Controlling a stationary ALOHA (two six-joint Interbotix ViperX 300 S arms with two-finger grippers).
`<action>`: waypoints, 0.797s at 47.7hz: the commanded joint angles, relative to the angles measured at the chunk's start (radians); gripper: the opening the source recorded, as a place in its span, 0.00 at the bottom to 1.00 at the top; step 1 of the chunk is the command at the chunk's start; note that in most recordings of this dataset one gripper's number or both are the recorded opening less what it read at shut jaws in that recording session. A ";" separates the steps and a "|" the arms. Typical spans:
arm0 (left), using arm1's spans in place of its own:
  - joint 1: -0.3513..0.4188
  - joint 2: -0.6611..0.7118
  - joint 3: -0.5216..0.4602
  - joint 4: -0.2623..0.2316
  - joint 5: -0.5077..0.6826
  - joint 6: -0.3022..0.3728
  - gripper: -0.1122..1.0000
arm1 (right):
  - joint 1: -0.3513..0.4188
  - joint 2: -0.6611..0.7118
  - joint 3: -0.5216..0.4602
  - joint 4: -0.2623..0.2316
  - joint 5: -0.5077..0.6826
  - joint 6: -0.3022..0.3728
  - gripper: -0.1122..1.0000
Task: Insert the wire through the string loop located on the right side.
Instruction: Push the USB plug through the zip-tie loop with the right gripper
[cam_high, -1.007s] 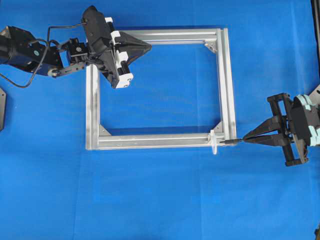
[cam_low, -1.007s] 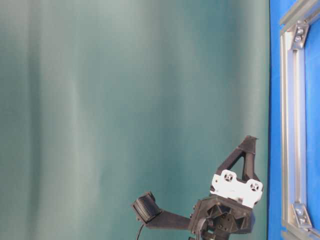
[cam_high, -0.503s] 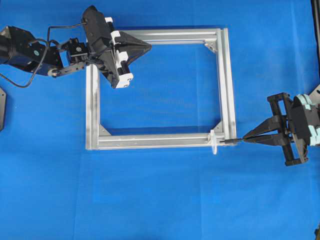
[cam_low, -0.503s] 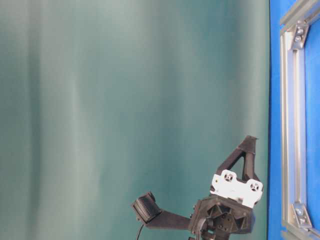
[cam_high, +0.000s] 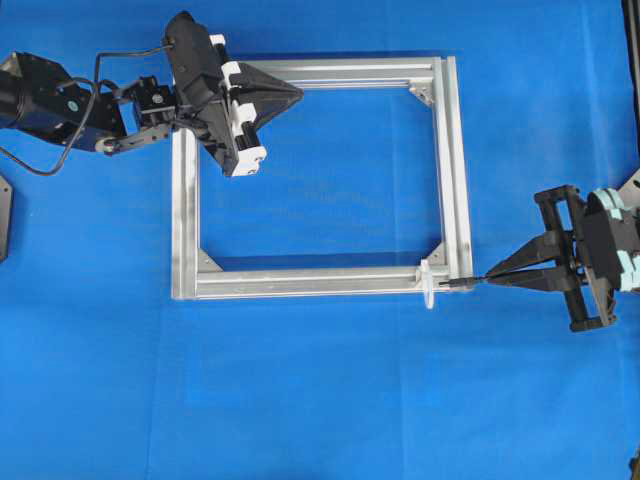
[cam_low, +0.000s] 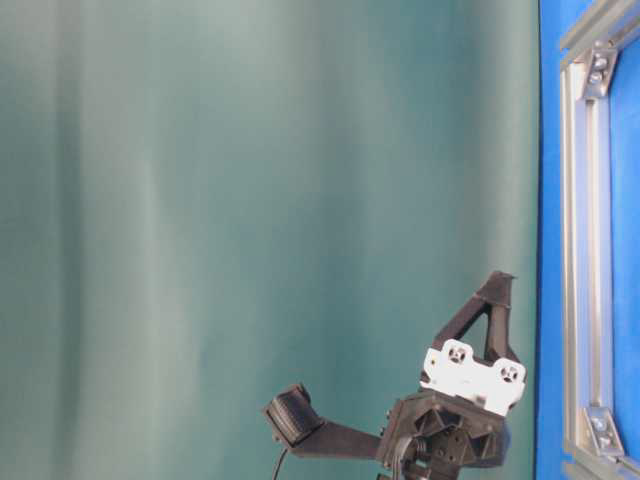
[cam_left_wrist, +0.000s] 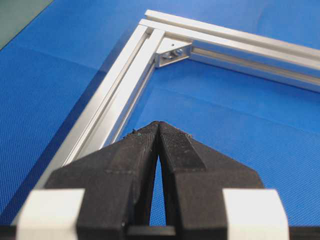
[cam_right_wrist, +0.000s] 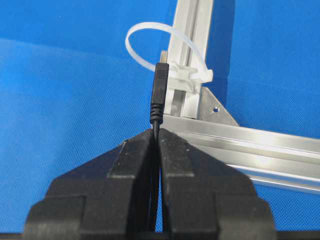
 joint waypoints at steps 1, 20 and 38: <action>-0.002 -0.029 -0.014 0.003 -0.005 -0.002 0.10 | -0.003 -0.003 -0.012 0.003 -0.009 -0.002 0.07; -0.002 -0.031 -0.014 0.003 -0.005 -0.002 0.10 | -0.003 -0.002 -0.014 0.002 -0.009 -0.002 0.07; -0.002 -0.031 -0.014 0.003 -0.005 -0.002 0.10 | -0.003 0.008 -0.026 0.002 -0.009 0.000 0.07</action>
